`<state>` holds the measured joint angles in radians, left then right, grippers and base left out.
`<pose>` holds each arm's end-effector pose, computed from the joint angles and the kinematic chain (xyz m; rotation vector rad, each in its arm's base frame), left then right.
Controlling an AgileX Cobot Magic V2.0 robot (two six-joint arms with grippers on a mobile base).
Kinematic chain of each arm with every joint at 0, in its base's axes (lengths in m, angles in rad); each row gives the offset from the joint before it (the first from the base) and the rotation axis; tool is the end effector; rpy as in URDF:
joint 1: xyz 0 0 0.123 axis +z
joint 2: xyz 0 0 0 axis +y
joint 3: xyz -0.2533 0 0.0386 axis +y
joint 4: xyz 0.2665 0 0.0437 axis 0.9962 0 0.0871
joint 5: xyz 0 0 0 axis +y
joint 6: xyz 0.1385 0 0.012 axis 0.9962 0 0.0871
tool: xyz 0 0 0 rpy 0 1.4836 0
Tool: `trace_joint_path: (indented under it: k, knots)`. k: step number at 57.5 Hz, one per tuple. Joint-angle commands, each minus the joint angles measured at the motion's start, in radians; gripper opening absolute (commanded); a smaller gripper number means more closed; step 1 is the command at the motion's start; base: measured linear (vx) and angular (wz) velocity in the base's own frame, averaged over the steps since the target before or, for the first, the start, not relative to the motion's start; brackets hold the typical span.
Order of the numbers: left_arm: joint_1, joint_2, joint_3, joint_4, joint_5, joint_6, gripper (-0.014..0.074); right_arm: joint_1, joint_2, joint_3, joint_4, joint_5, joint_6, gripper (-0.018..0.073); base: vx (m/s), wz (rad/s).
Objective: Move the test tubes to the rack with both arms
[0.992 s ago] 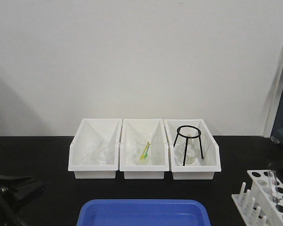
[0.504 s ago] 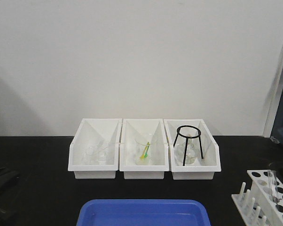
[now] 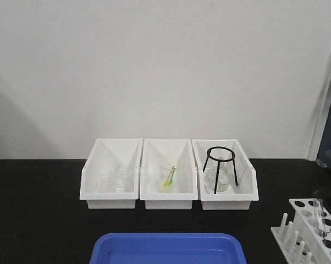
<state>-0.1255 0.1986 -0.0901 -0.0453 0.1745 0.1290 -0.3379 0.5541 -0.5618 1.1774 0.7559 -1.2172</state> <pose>0.1639 -0.0218 0.1983 0.1907 1.7562 -0.0368 0.1945 0.0251 0.3080 -0.3235 1.7424 0.2616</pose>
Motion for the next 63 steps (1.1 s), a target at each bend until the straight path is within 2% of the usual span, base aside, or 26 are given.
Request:
trace_joint_path:
  k: [1, 7, 10, 18, 22, 63]
  knots:
    - [0.011, -0.093, 0.069, -0.001, -0.083, -0.009, -0.002, -0.001, 0.004, -0.025, 0.054, -0.021, -0.003, -0.0008, 0.0, 0.0]
    - [0.011, -0.195, 0.151, -0.006, -0.089, -0.011, -0.002, -0.001, 0.004, -0.025, 0.054, -0.021, -0.003, -0.0008, 0.0, 0.0]
    - [0.011, -0.236, 0.147, -0.018, -0.02, -0.011, -0.002, -0.001, 0.004, -0.025, 0.054, -0.021, -0.003, -0.0008, 0.0, 0.0]
    - [0.011, -0.215, 0.147, -0.151, 0.017, -0.011, -0.002, -0.001, 0.004, -0.025, 0.054, -0.017, -0.003, -0.0008, 0.0, 0.0]
    - [0.011, -0.216, 0.147, -0.185, 0.026, -0.011, -0.002, -0.001, 0.004, -0.025, 0.054, -0.013, -0.003, -0.0008, 0.0, 0.0]
    - [0.011, -0.216, 0.147, -0.184, 0.026, -0.011, -0.002, -0.001, 0.004, -0.025, 0.052, -0.014, -0.005, -0.0008, 0.0, 0.0]
